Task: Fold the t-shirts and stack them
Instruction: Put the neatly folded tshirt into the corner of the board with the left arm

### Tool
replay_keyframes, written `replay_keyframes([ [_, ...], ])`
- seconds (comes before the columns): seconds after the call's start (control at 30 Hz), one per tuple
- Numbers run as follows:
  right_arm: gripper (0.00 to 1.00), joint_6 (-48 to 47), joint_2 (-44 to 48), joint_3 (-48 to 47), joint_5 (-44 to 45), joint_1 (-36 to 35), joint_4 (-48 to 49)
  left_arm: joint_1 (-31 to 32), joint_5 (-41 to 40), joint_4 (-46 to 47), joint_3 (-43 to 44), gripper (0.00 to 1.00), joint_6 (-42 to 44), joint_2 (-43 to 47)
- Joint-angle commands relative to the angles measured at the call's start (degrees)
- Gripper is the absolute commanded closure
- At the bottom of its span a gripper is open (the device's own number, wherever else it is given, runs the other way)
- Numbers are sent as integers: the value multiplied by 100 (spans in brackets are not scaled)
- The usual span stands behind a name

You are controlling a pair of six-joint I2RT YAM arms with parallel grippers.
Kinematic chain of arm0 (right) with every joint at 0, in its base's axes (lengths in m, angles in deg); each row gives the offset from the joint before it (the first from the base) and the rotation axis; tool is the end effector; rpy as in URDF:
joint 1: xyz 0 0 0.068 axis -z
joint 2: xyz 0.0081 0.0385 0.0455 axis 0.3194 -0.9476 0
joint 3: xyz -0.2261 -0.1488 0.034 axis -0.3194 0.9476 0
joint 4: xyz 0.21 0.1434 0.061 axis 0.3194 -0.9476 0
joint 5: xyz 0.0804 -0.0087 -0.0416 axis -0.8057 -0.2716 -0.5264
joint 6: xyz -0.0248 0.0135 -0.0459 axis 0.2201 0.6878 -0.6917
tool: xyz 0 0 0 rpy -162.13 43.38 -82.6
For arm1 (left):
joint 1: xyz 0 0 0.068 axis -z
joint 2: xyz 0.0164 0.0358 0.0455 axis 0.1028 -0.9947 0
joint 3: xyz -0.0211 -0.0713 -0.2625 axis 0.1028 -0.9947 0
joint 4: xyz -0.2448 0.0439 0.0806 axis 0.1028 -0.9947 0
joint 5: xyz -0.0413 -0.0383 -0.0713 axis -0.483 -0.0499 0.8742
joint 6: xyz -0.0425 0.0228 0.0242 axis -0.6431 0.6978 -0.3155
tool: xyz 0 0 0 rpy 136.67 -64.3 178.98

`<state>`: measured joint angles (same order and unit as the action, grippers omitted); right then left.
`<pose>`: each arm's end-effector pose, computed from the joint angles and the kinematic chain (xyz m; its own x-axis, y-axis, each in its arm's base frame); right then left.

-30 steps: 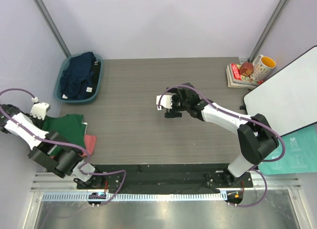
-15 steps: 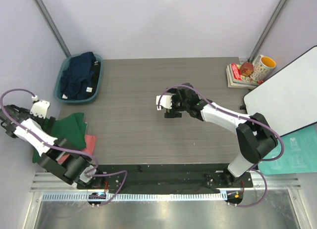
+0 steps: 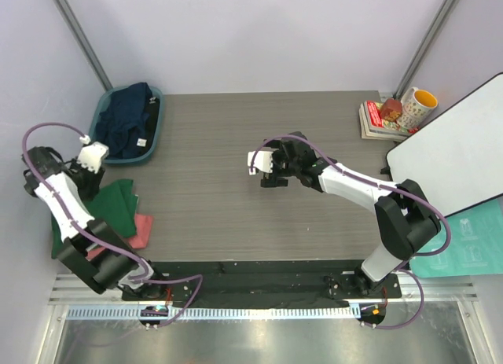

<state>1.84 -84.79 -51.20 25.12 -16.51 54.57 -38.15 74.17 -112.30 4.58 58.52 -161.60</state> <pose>0.2862 0.2093 0.2267 0.3360 -0.7982 -0.5000 -0.7745 0.0679 -0.6289 0.2030 0.1758 0.2983 -0.7128 0.4382 -0.5476 0.3386 0.8988 0.2785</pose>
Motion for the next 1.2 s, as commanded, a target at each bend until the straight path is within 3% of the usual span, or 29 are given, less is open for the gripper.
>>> replay_keyframes([
  [0.0, 0, 117, 227, -23, -46, -2, 293, 982, 940, -1225, 267, 73, -914, -257],
  [0.1, 0, 213, 306, -23, 33, -11, 364, 2018, 1248, -972, 627, 83, -1905, -336],
  [0.17, 0, 450, 341, -41, 164, -2, 652, 2566, 1188, -691, 1066, 72, -2426, -494],
  [0.2, 0, 555, 402, -93, 217, -2, 741, 3082, 1127, -341, 1224, 59, -2933, -565],
  [0.23, 0, 669, 429, -129, 322, -2, 811, 3296, 1143, -207, 1583, 1, -3156, -635],
  [0.3, 0, 1091, 499, -242, 454, 24, 1057, 3839, 1030, 317, 1954, 0, -3812, -872],
  [0.43, 0, 2022, 736, -533, 630, 217, 1225, 4273, 1257, 1277, 3059, 0, -5060, -1399],
  [0.53, 0, 2849, 885, -568, 1498, 323, 1690, 4518, 828, 2349, 3369, 0, -6579, -1637],
  [0.63, 0, 3657, 974, -665, 2010, 551, 1875, 4739, 371, 2747, 3607, 0, -7094, -1804],
  [0.83, 0, 4713, 1290, -376, 3257, 850, 2350, 5688, -632, 2738, 3013, 0, -5471, -1481],
  [1.07, 0, 4951, 1414, -208, 4040, 850, 2271, 5969, -2071, 3607, 1825, 0, -6068, -1023],
  [1.17, 0, 4960, 1370, -234, 4199, 850, 2341, 5979, -2240, 3705, 1630, 0, -6120, -970],
])
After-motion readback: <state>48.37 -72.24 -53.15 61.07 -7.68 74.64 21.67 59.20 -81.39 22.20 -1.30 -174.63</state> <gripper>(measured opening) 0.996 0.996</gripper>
